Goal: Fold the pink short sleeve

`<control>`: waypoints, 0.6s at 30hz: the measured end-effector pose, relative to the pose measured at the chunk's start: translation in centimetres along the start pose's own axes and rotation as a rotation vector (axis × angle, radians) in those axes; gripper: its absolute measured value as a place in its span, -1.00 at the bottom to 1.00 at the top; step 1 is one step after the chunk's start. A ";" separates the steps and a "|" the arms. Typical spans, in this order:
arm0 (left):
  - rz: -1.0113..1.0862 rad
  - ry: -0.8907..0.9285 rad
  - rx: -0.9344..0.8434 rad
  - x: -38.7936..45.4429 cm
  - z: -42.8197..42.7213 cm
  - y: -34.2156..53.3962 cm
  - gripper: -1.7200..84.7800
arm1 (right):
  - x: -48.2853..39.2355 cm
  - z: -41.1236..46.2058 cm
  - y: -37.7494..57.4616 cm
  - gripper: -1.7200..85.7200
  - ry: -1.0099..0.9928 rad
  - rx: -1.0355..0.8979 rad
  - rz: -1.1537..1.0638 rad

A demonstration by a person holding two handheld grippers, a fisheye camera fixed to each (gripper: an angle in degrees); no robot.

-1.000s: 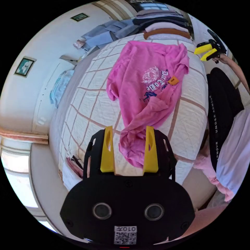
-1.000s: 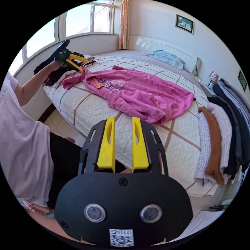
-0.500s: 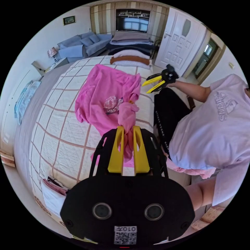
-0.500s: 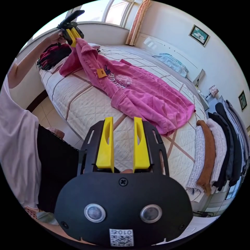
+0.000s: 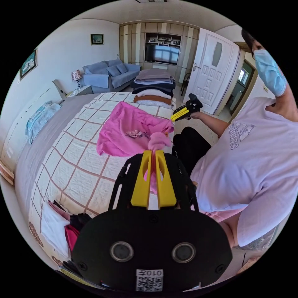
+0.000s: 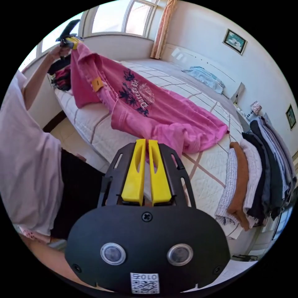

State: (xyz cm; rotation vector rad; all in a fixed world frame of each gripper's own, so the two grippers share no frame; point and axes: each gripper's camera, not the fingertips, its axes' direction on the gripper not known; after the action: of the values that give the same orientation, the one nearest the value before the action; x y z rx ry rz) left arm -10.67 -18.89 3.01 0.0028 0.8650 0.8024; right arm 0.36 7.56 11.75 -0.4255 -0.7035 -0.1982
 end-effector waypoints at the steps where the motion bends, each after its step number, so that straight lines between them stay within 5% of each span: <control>1: -0.003 -0.002 -0.001 -0.1 -0.3 0.3 -0.96 | -0.1 -2.9 -0.1 -0.88 -0.034 0.009 -0.053; 6: -0.050 0.072 -0.055 -5.9 1.1 0.3 -0.96 | 3.8 -7.4 -2.0 -0.87 -0.049 0.002 -0.132; 10: -0.210 0.185 -0.129 -14.4 8.2 -0.5 -0.96 | 14.4 -1.4 -4.6 -0.86 0.145 -0.036 0.305; 13: -0.345 0.211 -0.149 -18.8 13.6 0.1 -0.95 | 16.8 0.5 -4.1 -0.78 0.051 0.092 0.429; 18: -0.321 0.186 -0.048 -18.3 14.3 1.4 -0.95 | 14.3 3.0 -4.2 -0.74 0.221 0.064 0.340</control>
State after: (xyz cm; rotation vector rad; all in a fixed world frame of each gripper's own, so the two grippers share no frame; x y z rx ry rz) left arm -8.87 -25.04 25.36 -0.2510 0.9914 0.5265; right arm 8.02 4.67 24.60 -0.4473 -0.4109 0.0978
